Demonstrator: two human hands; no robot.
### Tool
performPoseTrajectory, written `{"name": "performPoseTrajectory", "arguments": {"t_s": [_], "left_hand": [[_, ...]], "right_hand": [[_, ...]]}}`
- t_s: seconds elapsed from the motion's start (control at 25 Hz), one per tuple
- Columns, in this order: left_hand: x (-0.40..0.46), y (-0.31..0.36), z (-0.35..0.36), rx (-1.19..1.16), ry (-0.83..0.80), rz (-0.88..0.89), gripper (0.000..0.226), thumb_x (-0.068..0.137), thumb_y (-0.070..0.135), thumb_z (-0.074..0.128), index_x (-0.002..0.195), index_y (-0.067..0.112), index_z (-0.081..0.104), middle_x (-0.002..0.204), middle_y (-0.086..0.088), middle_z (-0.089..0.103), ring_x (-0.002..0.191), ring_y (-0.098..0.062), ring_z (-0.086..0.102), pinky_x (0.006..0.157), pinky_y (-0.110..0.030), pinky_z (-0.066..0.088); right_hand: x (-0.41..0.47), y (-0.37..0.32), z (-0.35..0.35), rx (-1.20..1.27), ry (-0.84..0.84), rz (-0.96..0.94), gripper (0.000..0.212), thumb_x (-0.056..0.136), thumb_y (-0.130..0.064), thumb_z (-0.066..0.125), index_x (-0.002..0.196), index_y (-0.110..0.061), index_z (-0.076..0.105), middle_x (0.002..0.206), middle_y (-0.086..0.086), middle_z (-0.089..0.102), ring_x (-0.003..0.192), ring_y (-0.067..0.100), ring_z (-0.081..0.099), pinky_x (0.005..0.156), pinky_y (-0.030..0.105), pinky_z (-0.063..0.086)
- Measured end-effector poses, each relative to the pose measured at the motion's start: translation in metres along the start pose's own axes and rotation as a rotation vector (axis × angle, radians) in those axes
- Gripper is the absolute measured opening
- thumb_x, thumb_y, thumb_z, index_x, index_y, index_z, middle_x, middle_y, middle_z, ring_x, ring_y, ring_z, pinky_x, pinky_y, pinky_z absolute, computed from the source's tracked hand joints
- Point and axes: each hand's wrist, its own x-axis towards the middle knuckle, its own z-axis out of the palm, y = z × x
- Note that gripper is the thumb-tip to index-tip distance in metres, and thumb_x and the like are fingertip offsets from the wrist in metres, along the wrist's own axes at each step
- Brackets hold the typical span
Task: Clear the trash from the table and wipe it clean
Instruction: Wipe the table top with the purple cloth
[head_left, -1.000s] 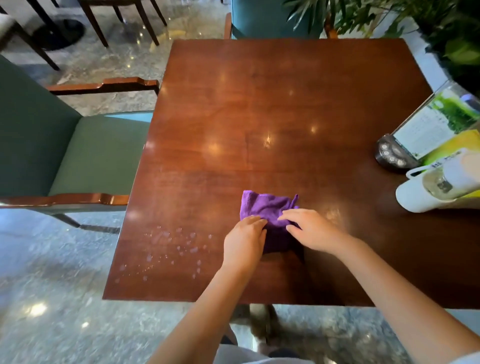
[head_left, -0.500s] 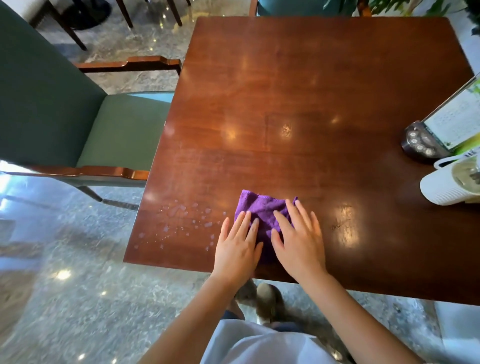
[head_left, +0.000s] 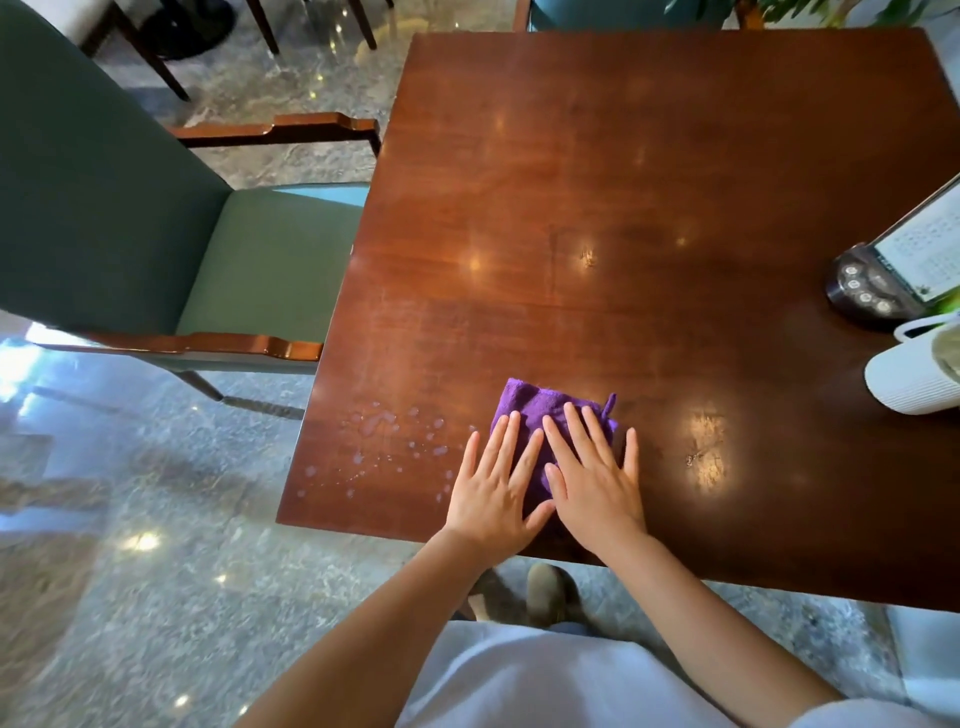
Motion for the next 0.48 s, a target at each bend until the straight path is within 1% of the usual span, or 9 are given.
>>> {"name": "performPoseTrajectory", "arguments": {"t_s": [0.08, 0.12, 0.16, 0.2, 0.24, 0.32, 0.4, 0.44, 0.48], "left_hand": [[0.002, -0.015, -0.008, -0.05, -0.001, 0.109, 0.074, 0.085, 0.057, 0.034, 0.146, 0.016, 0.031, 0.152, -0.015, 0.029, 0.14, -0.028, 0.026, 0.109, -0.054, 0.027], [0.006, -0.029, -0.014, -0.063, 0.02, 0.184, 0.07, 0.085, 0.053, 0.036, 0.144, 0.016, 0.036, 0.15, -0.014, 0.033, 0.139, -0.027, 0.029, 0.108, -0.055, 0.029], [0.012, -0.049, -0.023, -0.057, 0.052, 0.25, 0.065, 0.085, 0.049, 0.037, 0.141, 0.017, 0.04, 0.149, -0.013, 0.037, 0.138, -0.026, 0.032, 0.108, -0.055, 0.028], [0.02, -0.072, -0.033, -0.042, 0.094, 0.283, 0.061, 0.085, 0.045, 0.037, 0.139, 0.017, 0.043, 0.148, -0.012, 0.039, 0.138, -0.026, 0.032, 0.108, -0.056, 0.026], [0.028, -0.099, -0.043, -0.036, 0.128, 0.278, 0.058, 0.087, 0.042, 0.035, 0.139, 0.017, 0.043, 0.148, -0.012, 0.037, 0.139, -0.026, 0.03, 0.108, -0.057, 0.024], [0.047, -0.159, -0.058, -0.039, 0.136, 0.191, 0.058, 0.09, 0.043, 0.026, 0.143, 0.02, 0.035, 0.154, -0.009, 0.026, 0.143, -0.024, 0.017, 0.113, -0.057, 0.018], [0.071, -0.219, -0.065, -0.015, 0.078, 0.108, 0.063, 0.09, 0.049, 0.015, 0.147, 0.026, 0.023, 0.158, -0.007, 0.012, 0.145, -0.021, 0.003, 0.115, -0.053, 0.009], [0.083, -0.241, -0.064, 0.022, 0.034, 0.113, 0.064, 0.089, 0.052, 0.011, 0.148, 0.03, 0.016, 0.158, -0.006, 0.007, 0.145, -0.02, -0.001, 0.115, -0.052, 0.005], [0.094, -0.256, -0.062, 0.064, -0.005, 0.158, 0.064, 0.088, 0.054, 0.007, 0.148, 0.033, 0.009, 0.159, -0.006, 0.004, 0.145, -0.02, -0.004, 0.115, -0.052, 0.002]], "right_hand": [[0.003, -0.008, -0.003, 0.038, 0.059, 0.059, 0.048, 0.082, -0.023, 0.063, 0.129, -0.022, 0.053, 0.139, 0.007, 0.05, 0.132, 0.026, 0.041, 0.102, 0.066, 0.022], [0.004, -0.012, -0.004, 0.058, 0.111, 0.088, 0.047, 0.08, -0.02, 0.066, 0.125, -0.021, 0.056, 0.136, 0.008, 0.053, 0.13, 0.027, 0.043, 0.102, 0.067, 0.024], [0.005, -0.016, -0.005, 0.078, 0.163, 0.119, 0.043, 0.082, -0.022, 0.062, 0.125, -0.021, 0.057, 0.136, 0.008, 0.053, 0.13, 0.027, 0.043, 0.103, 0.066, 0.024], [0.005, -0.019, -0.004, 0.087, 0.197, 0.139, 0.043, 0.085, -0.03, 0.053, 0.128, -0.023, 0.054, 0.139, 0.009, 0.05, 0.133, 0.028, 0.04, 0.105, 0.063, 0.022], [0.005, -0.024, -0.003, 0.076, 0.186, 0.152, 0.048, 0.087, -0.039, 0.044, 0.132, -0.025, 0.049, 0.143, 0.008, 0.045, 0.135, 0.028, 0.035, 0.107, 0.061, 0.019], [0.007, -0.032, 0.001, 0.027, 0.131, 0.174, 0.056, 0.086, -0.048, 0.034, 0.137, -0.027, 0.043, 0.147, 0.007, 0.039, 0.139, 0.027, 0.028, 0.108, 0.061, 0.018], [0.009, -0.039, 0.008, -0.011, 0.125, 0.246, 0.06, 0.083, -0.053, 0.033, 0.136, -0.027, 0.044, 0.146, 0.005, 0.041, 0.139, 0.025, 0.029, 0.108, 0.06, 0.02], [0.008, -0.04, 0.011, -0.019, 0.131, 0.277, 0.061, 0.081, -0.054, 0.034, 0.135, -0.028, 0.044, 0.146, 0.003, 0.042, 0.139, 0.023, 0.029, 0.109, 0.059, 0.019], [0.006, -0.042, 0.013, -0.024, 0.141, 0.305, 0.063, 0.079, -0.055, 0.035, 0.136, -0.029, 0.044, 0.146, 0.002, 0.041, 0.139, 0.021, 0.027, 0.109, 0.058, 0.019]]}}
